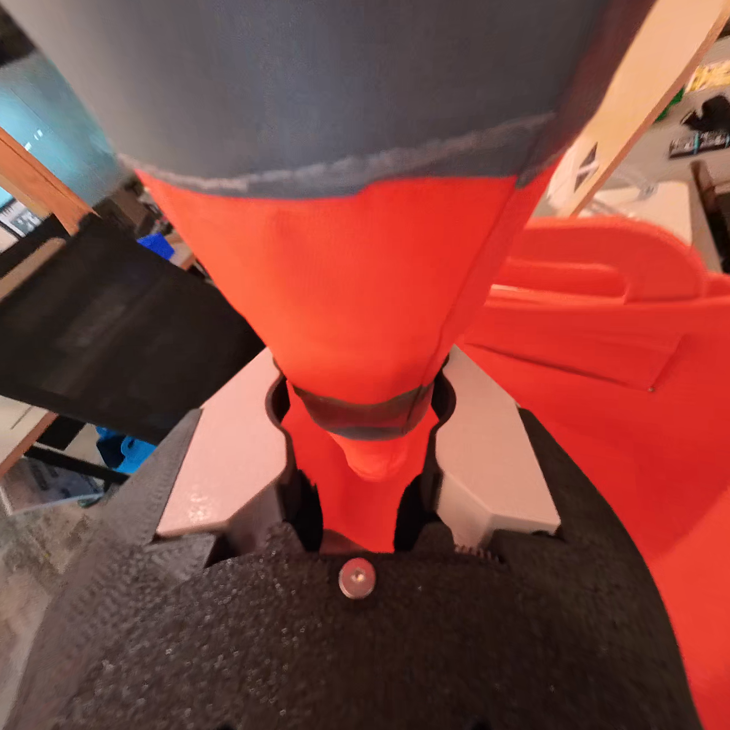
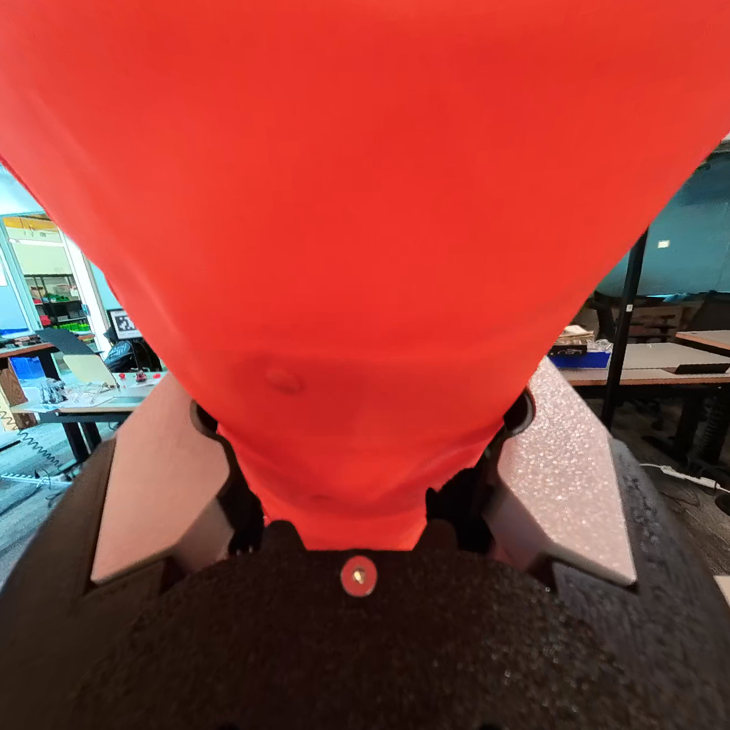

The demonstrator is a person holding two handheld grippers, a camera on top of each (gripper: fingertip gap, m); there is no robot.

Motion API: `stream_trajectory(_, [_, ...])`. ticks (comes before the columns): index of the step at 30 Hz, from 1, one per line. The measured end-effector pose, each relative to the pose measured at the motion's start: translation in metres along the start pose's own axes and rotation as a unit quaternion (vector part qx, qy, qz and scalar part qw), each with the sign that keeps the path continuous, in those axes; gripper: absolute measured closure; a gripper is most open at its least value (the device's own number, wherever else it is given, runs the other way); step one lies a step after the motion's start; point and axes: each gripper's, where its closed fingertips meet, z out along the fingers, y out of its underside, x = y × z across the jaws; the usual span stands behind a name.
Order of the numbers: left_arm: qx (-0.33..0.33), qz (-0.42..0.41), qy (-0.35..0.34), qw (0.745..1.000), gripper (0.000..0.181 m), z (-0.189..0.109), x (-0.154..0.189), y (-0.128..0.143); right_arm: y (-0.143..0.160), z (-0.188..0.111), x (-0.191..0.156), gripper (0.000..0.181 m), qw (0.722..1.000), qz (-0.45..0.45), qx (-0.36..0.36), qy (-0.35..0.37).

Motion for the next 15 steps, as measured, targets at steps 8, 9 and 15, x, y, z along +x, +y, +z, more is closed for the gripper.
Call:
stream_trajectory(8, [0.054, 0.012, -0.012, 0.998, 0.111, -0.028, 0.003, -0.055, -0.052, -0.035, 0.001, 0.033, 1.0, 0.01, 0.024, -0.004])
stream_trajectory(9, [0.053, 0.013, -0.013, 0.998, 0.112, -0.031, 0.005, -0.057, -0.053, -0.039, 0.0, 0.033, 1.0, 0.011, 0.023, -0.006])
stream_trajectory(15, [0.024, 0.005, -0.005, 1.0, 0.12, -0.053, 0.032, -0.045, -0.046, -0.062, -0.011, 0.032, 1.0, 0.019, 0.006, -0.01])
